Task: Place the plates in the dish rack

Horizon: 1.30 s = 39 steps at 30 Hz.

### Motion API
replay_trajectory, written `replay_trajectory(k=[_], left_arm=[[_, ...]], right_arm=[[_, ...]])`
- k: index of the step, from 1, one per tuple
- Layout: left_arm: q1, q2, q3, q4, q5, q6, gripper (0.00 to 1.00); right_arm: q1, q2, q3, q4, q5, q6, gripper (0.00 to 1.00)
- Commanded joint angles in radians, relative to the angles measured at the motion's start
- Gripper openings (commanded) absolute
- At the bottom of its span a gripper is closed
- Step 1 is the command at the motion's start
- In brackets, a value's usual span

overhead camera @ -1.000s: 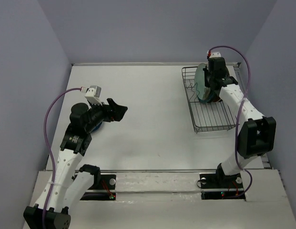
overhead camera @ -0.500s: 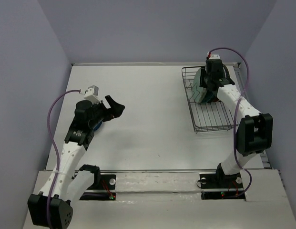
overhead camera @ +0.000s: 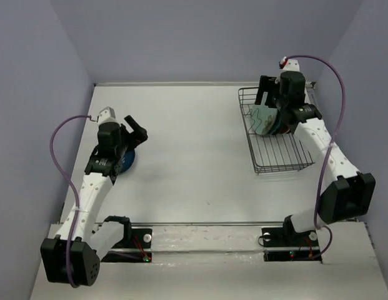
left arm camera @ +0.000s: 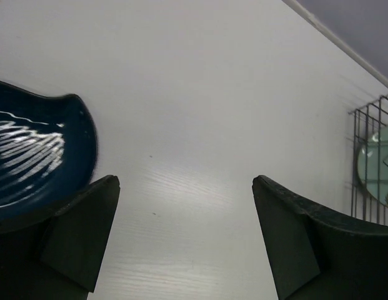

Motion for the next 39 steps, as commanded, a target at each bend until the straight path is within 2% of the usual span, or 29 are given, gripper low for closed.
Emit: replay_trajectory(k=[1,2,7,12,15,18,24,34,37,39], left_arm=[[0.079,0.028,0.111,-0.053,-0.263,0.094,0.99],[0.151,0.03,0.105,-0.05,-0.292,0.105,0.99],[0.294,0.122,0.105,-0.073,-0.336,0.154,0.99],[0.394,0.31,0.157,-0.078,-0.33,0.206,0.99],[0.399,0.405,0.185,-0.06,-0.279,0.265,0.99],[0.402,0.45,0.185,-0.026,-0.322,0.324,0.99],[0.414,0.583,0.208,0.014,-0.215,0.396,0.98],[0.414,0.614,0.177,0.039,-0.159,0.421,0.8],[0.414,0.639,0.179,0.031,-0.149,0.419,0.71],[0.411,0.659,0.182,0.019,-0.168,0.412,0.7]], right_arm=[[0.089,-0.114,0.008,0.051,-0.085,0.046,0.94],[0.136,-0.125,0.0,0.052,-0.094,0.051,0.95],[0.31,-0.2,-0.106,0.106,-0.111,0.086,0.95],[0.373,-0.283,-0.209,0.155,-0.18,0.112,0.95],[0.416,-0.343,-0.273,0.163,-0.181,0.105,0.96],[0.427,-0.373,-0.33,0.184,-0.223,0.108,0.96],[0.445,-0.401,-0.382,0.204,-0.241,0.112,0.96],[0.454,-0.378,-0.359,0.202,-0.247,0.111,0.96],[0.463,-0.375,-0.359,0.202,-0.247,0.112,0.96],[0.463,-0.372,-0.354,0.204,-0.247,0.112,0.96]])
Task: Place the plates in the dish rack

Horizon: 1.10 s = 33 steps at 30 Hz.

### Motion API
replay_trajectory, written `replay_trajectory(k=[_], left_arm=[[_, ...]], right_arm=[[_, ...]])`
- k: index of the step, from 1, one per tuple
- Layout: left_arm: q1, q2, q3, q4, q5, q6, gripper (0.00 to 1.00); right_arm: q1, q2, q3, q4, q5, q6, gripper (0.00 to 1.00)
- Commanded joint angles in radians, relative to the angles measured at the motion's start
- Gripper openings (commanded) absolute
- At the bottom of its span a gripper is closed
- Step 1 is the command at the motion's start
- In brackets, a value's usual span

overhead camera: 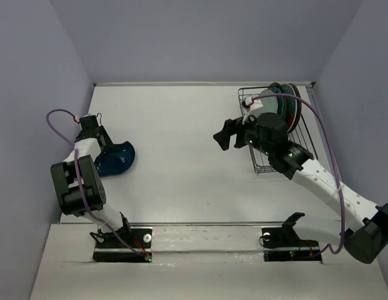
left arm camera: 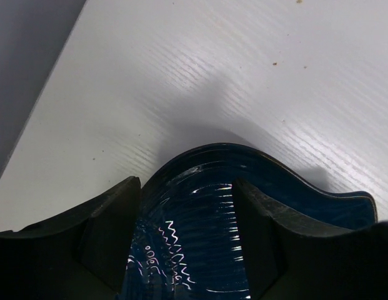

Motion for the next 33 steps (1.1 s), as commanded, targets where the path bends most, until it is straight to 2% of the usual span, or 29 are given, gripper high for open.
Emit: replay_trajectory(k=[1,6,9,12,13,16,17,20,26,27,28,29,32,33], left_arm=[[0.001,0.039,0.004,-0.006,-0.014,0.01,0.7],[0.001,0.068,0.018,-0.021,-0.025,-0.001,0.7],[-0.01,0.102,0.025,-0.033,-0.001,-0.002,0.65],[-0.024,0.109,0.027,-0.041,0.018,-0.011,0.52],[-0.038,0.108,0.027,-0.043,0.015,-0.014,0.41],[-0.041,0.105,0.025,-0.059,0.042,-0.04,0.26],[-0.041,0.103,0.025,-0.067,0.064,-0.051,0.16],[-0.044,0.097,0.022,-0.082,0.131,-0.105,0.06],[-0.096,0.126,0.009,-0.09,0.245,-0.136,0.06],[-0.11,0.138,0.01,-0.09,0.266,-0.136,0.09],[-0.114,0.142,0.012,-0.09,0.269,-0.139,0.18],[-0.114,0.14,0.01,-0.086,0.274,-0.143,0.34],[-0.114,0.125,0.01,-0.066,0.294,-0.148,0.54],[-0.114,0.126,0.012,-0.063,0.311,-0.149,0.57]], right_arm=[[0.017,-0.001,0.023,0.064,-0.009,0.003,0.96],[0.026,-0.002,0.028,0.055,-0.009,0.008,0.96],[0.026,0.004,0.026,0.057,-0.015,0.014,0.96],[0.037,0.014,0.032,0.054,-0.018,0.015,0.96],[0.046,0.016,0.034,0.054,-0.017,0.015,0.96],[0.046,0.025,0.046,0.052,-0.023,0.014,0.96],[0.046,0.027,0.051,0.052,-0.034,0.012,0.96],[0.046,0.039,0.054,0.054,-0.072,0.017,0.96],[0.066,0.102,0.049,0.058,-0.11,0.046,0.97],[0.075,0.12,0.048,0.069,-0.115,0.055,0.97],[0.075,0.129,0.048,0.072,-0.114,0.061,0.97],[0.075,0.14,0.051,0.075,-0.115,0.064,0.97],[0.086,0.157,0.054,0.084,-0.115,0.074,0.97],[0.086,0.159,0.054,0.089,-0.114,0.077,0.97]])
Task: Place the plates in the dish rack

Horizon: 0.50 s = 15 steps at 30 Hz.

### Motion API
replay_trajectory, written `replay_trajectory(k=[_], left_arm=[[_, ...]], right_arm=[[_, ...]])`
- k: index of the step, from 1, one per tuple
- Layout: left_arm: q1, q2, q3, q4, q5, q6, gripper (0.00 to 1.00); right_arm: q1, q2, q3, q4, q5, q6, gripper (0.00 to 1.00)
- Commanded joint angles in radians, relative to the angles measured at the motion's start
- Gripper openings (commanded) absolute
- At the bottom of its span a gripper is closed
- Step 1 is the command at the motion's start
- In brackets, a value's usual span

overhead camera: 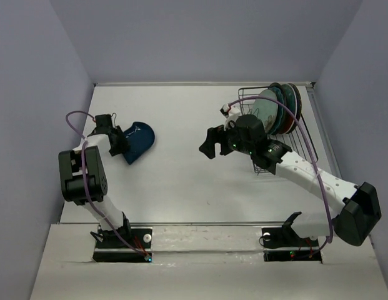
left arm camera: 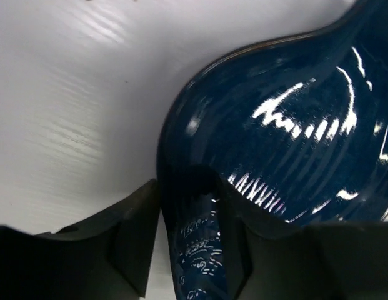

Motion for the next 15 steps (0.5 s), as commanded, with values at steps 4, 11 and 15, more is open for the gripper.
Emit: replay_trajectory(k=[4,11,15], left_arm=[[-0.005,0.043,0.006,-0.055,0.107,0.004,0.61],[-0.005,0.098,0.027,-0.026,0.157,0.006,0.15],[-0.003,0.047,0.012,-0.002,0.193,-0.006,0.06]], right_arm=[[0.024,0.004,0.042,0.082,-0.017,0.038,0.97],[0.042,0.062,0.018,0.153,-0.017,0.076,0.97],[0.042,0.093,0.03,0.16,-0.042,0.096,0.97]])
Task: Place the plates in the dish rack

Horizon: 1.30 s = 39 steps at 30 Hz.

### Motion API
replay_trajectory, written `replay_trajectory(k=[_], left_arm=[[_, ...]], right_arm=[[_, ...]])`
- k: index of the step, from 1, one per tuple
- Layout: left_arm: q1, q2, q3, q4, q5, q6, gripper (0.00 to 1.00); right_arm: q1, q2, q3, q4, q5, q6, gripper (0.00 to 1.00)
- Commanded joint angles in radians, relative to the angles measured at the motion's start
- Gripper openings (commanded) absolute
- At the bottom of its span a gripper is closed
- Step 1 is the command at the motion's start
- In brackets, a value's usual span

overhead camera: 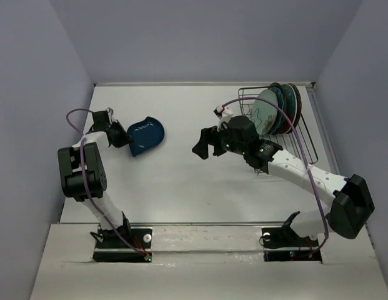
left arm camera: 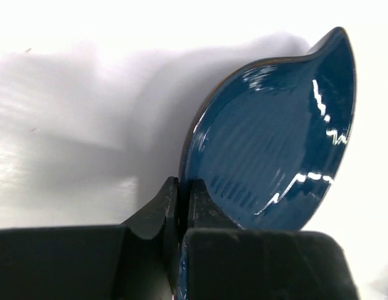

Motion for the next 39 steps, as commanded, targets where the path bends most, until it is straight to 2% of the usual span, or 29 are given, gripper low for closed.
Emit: replay_trajectory(k=[1,5,15,25,30,34,35,36,37,38,39], left_arm=[[-0.013,-0.032,-0.043,-0.075,-0.022,0.045,0.06],[-0.018,-0.151,-0.103,0.017,0.135,-0.024,0.06],[-0.028,-0.383,-0.249,0.195,0.313,-0.22,0.06],[-0.068,-0.593,-0.351,0.316,0.409,-0.354,0.06],[-0.136,-0.65,-0.376,0.356,0.42,-0.395,0.06],[-0.18,-0.701,-0.41,0.425,0.431,-0.453,0.06],[-0.182,-0.711,-0.419,0.439,0.429,-0.484,0.06],[-0.217,-0.733,-0.437,0.453,0.428,-0.499,0.06],[-0.229,-0.744,-0.445,0.479,0.425,-0.512,0.06],[-0.24,-0.751,-0.453,0.488,0.42,-0.525,0.06],[-0.261,-0.759,-0.46,0.497,0.414,-0.544,0.06]], right_arm=[[0.008,0.029,0.033,0.088,-0.039,0.034,0.98],[0.008,0.104,0.071,0.115,-0.079,0.081,1.0],[0.008,0.228,0.108,0.18,0.027,0.256,1.0],[0.008,0.319,0.165,0.197,0.04,0.33,1.0],[0.008,0.34,0.15,0.329,-0.055,0.357,1.0],[0.008,0.345,0.125,0.378,-0.057,0.376,0.96],[0.008,0.343,0.119,0.399,-0.051,0.382,0.93],[0.008,0.342,0.113,0.411,-0.042,0.386,0.78],[0.008,0.339,0.096,0.422,-0.036,0.388,0.69],[0.008,0.333,0.088,0.447,-0.031,0.394,0.56],[0.008,0.327,0.081,0.456,-0.017,0.399,0.25]])
